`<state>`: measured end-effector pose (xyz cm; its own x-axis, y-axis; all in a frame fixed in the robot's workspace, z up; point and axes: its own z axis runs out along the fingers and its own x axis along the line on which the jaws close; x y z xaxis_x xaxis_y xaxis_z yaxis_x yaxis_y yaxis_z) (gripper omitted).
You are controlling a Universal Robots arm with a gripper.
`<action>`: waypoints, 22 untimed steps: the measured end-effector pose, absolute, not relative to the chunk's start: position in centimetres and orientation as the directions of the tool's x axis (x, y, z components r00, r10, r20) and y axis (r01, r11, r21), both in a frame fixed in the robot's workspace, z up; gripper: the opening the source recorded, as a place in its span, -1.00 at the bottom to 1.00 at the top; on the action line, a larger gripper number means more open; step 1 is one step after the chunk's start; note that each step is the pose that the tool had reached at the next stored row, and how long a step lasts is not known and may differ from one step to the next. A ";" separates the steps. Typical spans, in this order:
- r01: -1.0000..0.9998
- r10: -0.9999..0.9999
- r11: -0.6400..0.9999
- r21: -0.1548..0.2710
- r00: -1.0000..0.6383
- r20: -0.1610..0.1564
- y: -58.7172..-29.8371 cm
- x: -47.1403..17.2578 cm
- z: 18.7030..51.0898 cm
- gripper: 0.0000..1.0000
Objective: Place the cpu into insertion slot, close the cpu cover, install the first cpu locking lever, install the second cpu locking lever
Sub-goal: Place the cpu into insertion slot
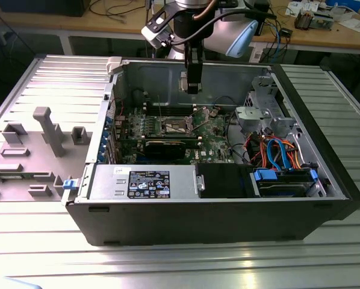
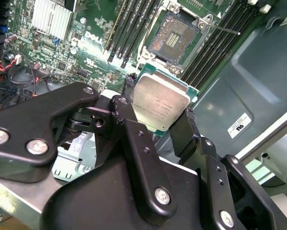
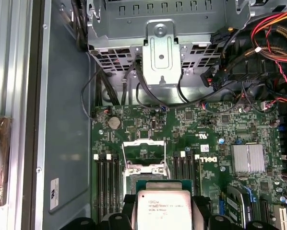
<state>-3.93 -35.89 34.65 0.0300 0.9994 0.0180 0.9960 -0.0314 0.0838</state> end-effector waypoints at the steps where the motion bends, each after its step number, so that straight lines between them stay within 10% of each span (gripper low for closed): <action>1: 0.996 0.999 -0.031 0.084 0.030 0.018 -35.9 -3.9 34.6 0.08; 22: 0.996 0.999 -0.031 0.084 0.030 0.018 -35.9 -3.9 34.1 0.08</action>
<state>-3.94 -35.88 34.13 0.0299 0.9994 0.0183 0.9960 -0.0314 0.0839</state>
